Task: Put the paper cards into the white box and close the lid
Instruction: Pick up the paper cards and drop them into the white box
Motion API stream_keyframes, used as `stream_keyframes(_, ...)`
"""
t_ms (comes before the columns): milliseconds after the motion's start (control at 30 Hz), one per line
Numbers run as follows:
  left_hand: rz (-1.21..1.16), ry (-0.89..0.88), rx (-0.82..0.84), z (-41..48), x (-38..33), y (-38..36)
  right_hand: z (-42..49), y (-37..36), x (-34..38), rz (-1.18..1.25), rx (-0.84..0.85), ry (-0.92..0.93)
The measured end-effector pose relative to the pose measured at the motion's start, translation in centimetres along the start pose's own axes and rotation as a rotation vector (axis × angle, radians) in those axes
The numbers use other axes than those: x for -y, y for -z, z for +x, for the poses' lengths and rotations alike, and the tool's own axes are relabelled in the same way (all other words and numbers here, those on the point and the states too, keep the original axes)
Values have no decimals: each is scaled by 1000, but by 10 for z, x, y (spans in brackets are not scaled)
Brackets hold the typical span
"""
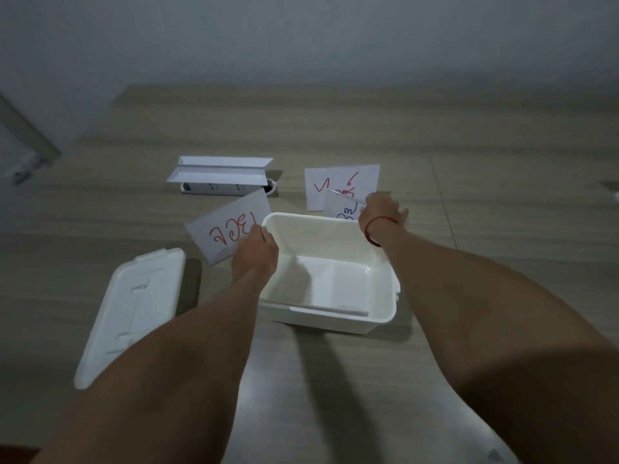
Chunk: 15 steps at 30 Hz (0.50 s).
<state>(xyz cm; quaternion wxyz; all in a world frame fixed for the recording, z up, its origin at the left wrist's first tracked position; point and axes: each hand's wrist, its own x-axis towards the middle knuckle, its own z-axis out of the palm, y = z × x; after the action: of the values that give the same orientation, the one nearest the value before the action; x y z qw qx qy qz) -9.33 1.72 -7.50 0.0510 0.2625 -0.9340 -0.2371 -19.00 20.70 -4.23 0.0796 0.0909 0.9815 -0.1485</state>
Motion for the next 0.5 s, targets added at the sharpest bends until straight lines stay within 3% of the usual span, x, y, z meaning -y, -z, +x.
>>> stream_keyframes(100,11,8,5,2,0,0,2,-3,7,84,13,-23)
stream_keyframes(233,-22,11,30,3,2,0,-7,0,6,-14,-15,109)
stream_keyframes(367,-69,52,102,2,4,6,-17,12,5,-70,-225,219)
stream_keyframes(500,-112,35,173,-4,9,13,-25,50,18,75,-387,258)
